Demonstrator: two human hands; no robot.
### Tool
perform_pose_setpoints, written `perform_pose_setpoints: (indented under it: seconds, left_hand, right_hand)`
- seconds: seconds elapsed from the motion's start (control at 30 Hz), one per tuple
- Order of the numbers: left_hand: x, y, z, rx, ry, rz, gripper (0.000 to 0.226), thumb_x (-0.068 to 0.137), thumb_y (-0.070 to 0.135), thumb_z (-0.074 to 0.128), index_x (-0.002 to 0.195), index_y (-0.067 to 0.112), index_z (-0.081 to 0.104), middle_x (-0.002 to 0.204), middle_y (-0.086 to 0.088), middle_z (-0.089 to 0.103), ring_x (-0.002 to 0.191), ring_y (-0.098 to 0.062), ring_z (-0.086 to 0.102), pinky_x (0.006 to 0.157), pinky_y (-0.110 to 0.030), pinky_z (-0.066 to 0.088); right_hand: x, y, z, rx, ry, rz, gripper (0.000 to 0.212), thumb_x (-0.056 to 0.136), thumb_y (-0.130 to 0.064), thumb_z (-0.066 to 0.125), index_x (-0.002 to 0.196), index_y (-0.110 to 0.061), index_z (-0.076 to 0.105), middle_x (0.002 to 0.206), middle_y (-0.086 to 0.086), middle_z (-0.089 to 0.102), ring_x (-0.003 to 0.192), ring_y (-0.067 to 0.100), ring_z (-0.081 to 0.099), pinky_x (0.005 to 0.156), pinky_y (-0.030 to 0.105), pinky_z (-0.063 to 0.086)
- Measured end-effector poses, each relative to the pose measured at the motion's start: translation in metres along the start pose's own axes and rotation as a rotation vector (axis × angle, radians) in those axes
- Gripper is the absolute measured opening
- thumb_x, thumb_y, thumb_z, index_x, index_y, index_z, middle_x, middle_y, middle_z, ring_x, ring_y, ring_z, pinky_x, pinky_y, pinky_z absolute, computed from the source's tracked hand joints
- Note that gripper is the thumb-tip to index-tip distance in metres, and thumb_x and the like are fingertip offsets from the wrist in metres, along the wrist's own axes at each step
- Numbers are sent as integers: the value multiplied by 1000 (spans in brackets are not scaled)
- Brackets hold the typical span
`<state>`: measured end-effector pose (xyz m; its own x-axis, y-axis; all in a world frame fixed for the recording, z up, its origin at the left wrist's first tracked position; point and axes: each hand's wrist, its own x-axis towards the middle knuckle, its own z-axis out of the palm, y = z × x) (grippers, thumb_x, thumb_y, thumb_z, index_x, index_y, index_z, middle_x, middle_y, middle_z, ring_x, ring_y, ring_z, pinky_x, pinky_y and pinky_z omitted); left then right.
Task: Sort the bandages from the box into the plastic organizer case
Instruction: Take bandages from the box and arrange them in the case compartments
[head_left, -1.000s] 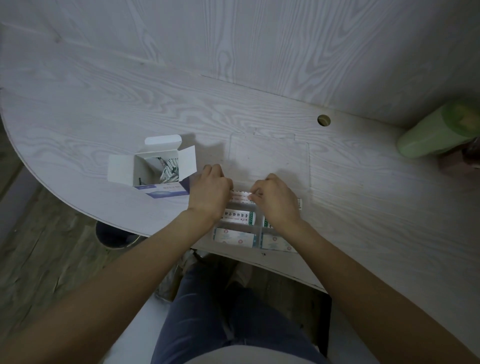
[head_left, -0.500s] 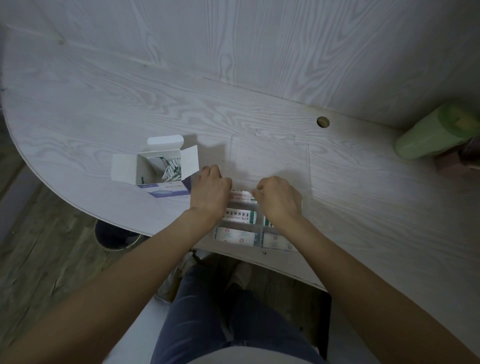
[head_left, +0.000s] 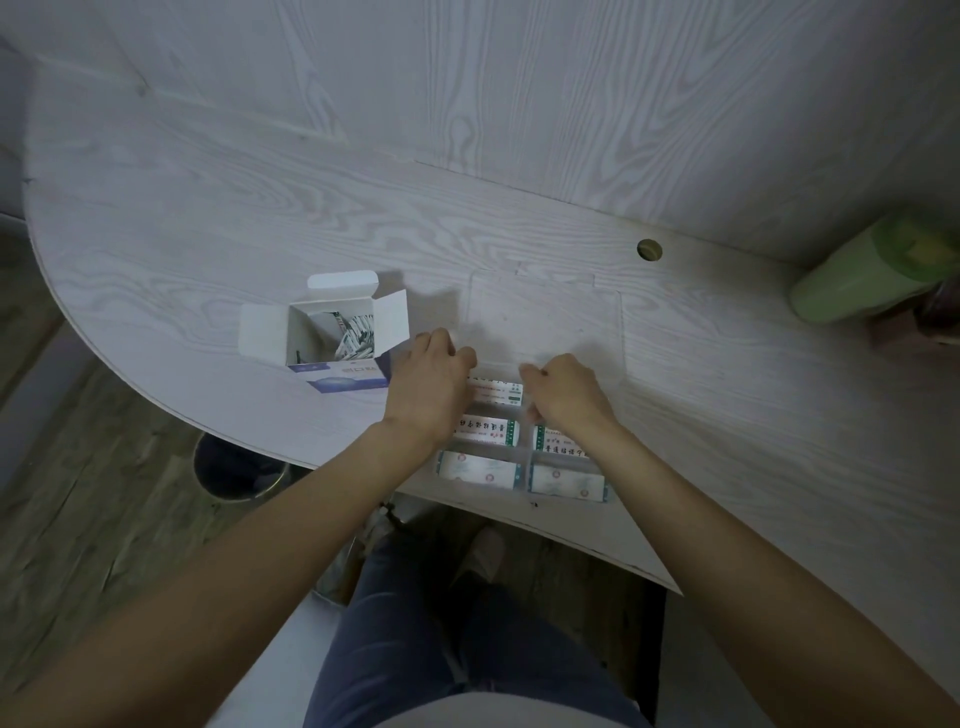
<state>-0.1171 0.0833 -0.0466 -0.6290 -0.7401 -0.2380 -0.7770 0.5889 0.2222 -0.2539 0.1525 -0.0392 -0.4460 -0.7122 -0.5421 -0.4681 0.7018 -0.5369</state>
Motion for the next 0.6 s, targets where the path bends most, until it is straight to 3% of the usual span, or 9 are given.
perform_pose_setpoints:
  seconds: [0.13,0.23,0.37,0.47,0.53,0.6]
  left_hand:
    - [-14,1,-15,-133,114,141,36,87,29,64,120,17,60,113,-7,52,111,-26,45,92,-42,41]
    - [-27,-10,-25,-225,285,283,26,79,23,72,101,12,67,96,-7,57,91,-27,51,75,-39,47]
    - [-40,-43,-38,-196,448,161,28,73,22,77,91,11,60,90,-5,55,83,-22,46,68,-30,38]
    - [-43,-79,-49,-134,402,-45,56,66,26,81,112,8,56,116,-11,55,106,-31,48,80,-34,38]
    - [-44,-102,-56,-84,253,-123,85,68,33,80,138,9,39,147,-10,34,133,-30,30,100,-44,36]
    - [-43,-120,-60,-3,67,-149,102,74,39,75,150,14,12,159,-6,6,145,-26,7,114,-43,17]
  right_hand:
    - [-19,-18,-12,-75,201,-250,49,102,-40,30,65,-13,48,70,9,63,65,23,59,64,35,46]
    - [-27,-34,-19,-62,310,-452,43,103,-33,32,74,-10,55,71,3,54,67,18,52,63,32,38]
    - [-21,-60,-15,-82,276,-631,25,98,-14,44,110,-7,65,103,8,60,93,21,58,83,33,47]
    - [-17,-87,-2,-183,151,-732,30,96,-8,46,122,-7,61,123,8,56,112,22,52,93,34,44]
    - [-12,-103,12,-270,98,-770,30,96,-11,48,123,-9,60,130,6,50,120,21,45,96,34,42]
    - [-7,-115,25,-363,58,-744,31,96,-16,50,125,-13,59,137,4,41,128,20,35,100,33,39]
